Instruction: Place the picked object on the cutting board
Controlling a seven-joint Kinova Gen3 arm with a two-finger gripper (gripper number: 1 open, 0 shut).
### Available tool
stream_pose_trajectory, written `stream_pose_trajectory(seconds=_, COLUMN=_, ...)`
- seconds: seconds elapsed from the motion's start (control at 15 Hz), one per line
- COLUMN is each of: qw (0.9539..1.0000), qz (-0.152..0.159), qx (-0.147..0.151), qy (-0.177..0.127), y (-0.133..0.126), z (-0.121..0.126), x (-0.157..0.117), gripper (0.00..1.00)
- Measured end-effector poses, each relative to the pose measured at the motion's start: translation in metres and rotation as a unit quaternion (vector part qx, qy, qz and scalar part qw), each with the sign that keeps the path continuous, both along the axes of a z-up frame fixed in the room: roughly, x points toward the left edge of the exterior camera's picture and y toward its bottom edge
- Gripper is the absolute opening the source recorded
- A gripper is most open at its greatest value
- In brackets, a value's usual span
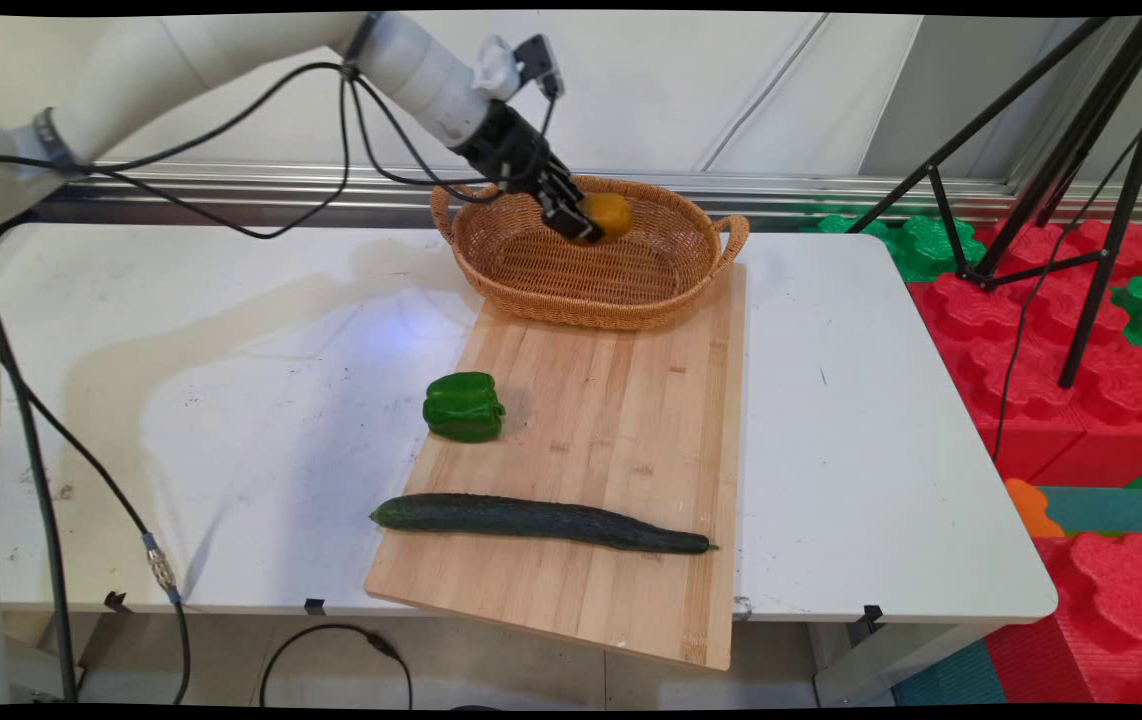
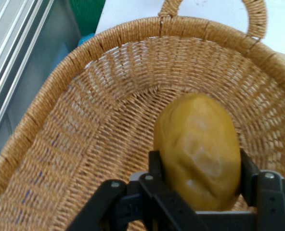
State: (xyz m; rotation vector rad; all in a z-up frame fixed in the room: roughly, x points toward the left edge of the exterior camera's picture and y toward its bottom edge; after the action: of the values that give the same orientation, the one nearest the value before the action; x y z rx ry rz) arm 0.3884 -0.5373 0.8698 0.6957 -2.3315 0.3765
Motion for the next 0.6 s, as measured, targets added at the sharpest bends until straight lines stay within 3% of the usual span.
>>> stream_pose_trajectory(seconds=0.33, qw=0.9997, qz=-0.007, qx=0.011, qy=0.019, y=0.037, z=0.027, x=0.019, gripper=0.0)
stream_pose_trajectory(seconds=0.6, qw=0.9986, qz=-0.031, qx=0.03, qy=0.03, y=0.076, z=0.043, x=0.027, gripper=0.0)
